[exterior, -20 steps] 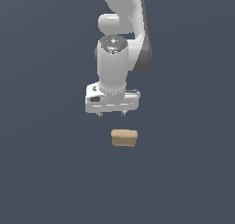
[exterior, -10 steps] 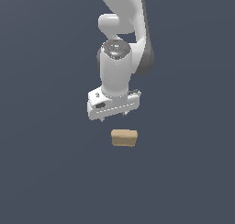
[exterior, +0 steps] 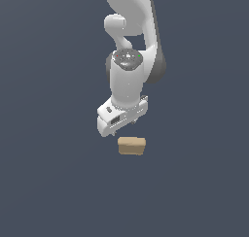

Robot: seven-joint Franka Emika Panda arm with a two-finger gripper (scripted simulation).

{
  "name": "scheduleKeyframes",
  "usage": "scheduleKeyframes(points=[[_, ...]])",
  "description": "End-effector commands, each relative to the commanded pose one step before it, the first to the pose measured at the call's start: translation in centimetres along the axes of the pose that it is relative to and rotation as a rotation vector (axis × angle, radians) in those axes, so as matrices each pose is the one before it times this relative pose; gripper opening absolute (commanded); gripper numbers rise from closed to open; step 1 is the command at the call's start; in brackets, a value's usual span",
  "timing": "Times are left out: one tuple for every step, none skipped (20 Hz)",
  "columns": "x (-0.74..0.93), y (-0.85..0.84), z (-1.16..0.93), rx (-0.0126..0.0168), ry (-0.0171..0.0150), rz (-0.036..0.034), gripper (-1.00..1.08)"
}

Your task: Pick up the object and move it to a goal position.

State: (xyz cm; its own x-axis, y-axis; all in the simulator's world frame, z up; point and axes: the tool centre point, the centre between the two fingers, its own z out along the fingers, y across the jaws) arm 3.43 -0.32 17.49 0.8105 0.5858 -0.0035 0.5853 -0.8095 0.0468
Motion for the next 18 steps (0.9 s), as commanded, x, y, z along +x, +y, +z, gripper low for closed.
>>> scheduleKeyframes(points=[[0.384, -0.098, 0.252, 0.00300, -0.00090, -0.07342, 1.00], [0.153, -0.028, 0.099, 0.00125, -0.00023, -0.02861, 1.00], [0.152, -0.023, 0.098, 0.00127, -0.00015, -0.02857, 1.00], [0.153, -0.019, 0.098, 0.00129, -0.00008, -0.02855, 1.00], [0.153, -0.014, 0.097, 0.00131, 0.00000, -0.02852, 1.00], [0.153, -0.010, 0.097, 0.00132, 0.00007, -0.02849, 1.00], [0.152, -0.005, 0.096, 0.00133, 0.00015, -0.02845, 1.00], [0.152, -0.001, 0.096, 0.00134, 0.00022, -0.02843, 1.00], [0.151, 0.003, 0.095, 0.00134, 0.00030, -0.02840, 1.00], [0.150, 0.008, 0.094, 0.00134, 0.00038, -0.02835, 1.00], [0.150, 0.012, 0.094, 0.00134, 0.00046, -0.02834, 1.00], [0.148, 0.017, 0.093, 0.00133, 0.00053, -0.02829, 1.00], [0.147, 0.021, 0.092, 0.00132, 0.00061, -0.02827, 1.00], [0.146, 0.025, 0.092, 0.00130, 0.00069, -0.02824, 1.00], [0.144, 0.030, 0.091, 0.00128, 0.00076, -0.02820, 1.00], [0.143, 0.034, 0.090, 0.00126, 0.00084, -0.02816, 1.00], [0.141, 0.038, 0.089, 0.00124, 0.00092, -0.02813, 1.00], [0.139, 0.042, 0.089, 0.00121, 0.00099, -0.02810, 1.00]])
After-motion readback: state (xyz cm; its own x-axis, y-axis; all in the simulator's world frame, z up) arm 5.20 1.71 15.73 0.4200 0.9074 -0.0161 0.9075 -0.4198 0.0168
